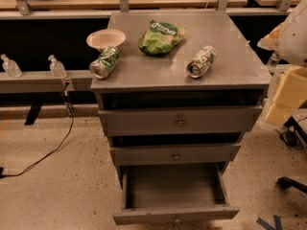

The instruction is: Place green rice chip bag into bottom drawer

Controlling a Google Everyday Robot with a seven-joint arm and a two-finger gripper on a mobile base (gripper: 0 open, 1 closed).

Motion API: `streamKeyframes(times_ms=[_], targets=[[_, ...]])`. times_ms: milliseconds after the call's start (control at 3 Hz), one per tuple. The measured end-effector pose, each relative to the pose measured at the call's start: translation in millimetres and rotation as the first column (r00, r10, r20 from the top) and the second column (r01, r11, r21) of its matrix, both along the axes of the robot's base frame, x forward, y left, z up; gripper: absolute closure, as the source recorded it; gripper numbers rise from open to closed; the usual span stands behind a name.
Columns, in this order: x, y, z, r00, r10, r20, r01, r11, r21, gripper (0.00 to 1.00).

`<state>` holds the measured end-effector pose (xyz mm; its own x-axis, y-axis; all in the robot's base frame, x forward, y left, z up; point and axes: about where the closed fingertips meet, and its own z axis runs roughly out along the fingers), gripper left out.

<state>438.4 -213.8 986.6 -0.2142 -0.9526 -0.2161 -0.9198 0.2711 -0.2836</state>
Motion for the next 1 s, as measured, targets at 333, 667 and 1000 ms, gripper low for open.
streamKeyframes(times_ms=[333, 667, 1000], targets=[[0, 0, 0, 1.0000, 0.000, 0.000, 0.000, 1.000, 0.000, 0.00], [48, -7, 3, 0.9972, -0.016, 0.073, 0.017, 1.000, -0.009, 0.00], [127, -6, 14, 0.9831, -0.016, 0.182, 0.017, 1.000, -0.007, 0.00]])
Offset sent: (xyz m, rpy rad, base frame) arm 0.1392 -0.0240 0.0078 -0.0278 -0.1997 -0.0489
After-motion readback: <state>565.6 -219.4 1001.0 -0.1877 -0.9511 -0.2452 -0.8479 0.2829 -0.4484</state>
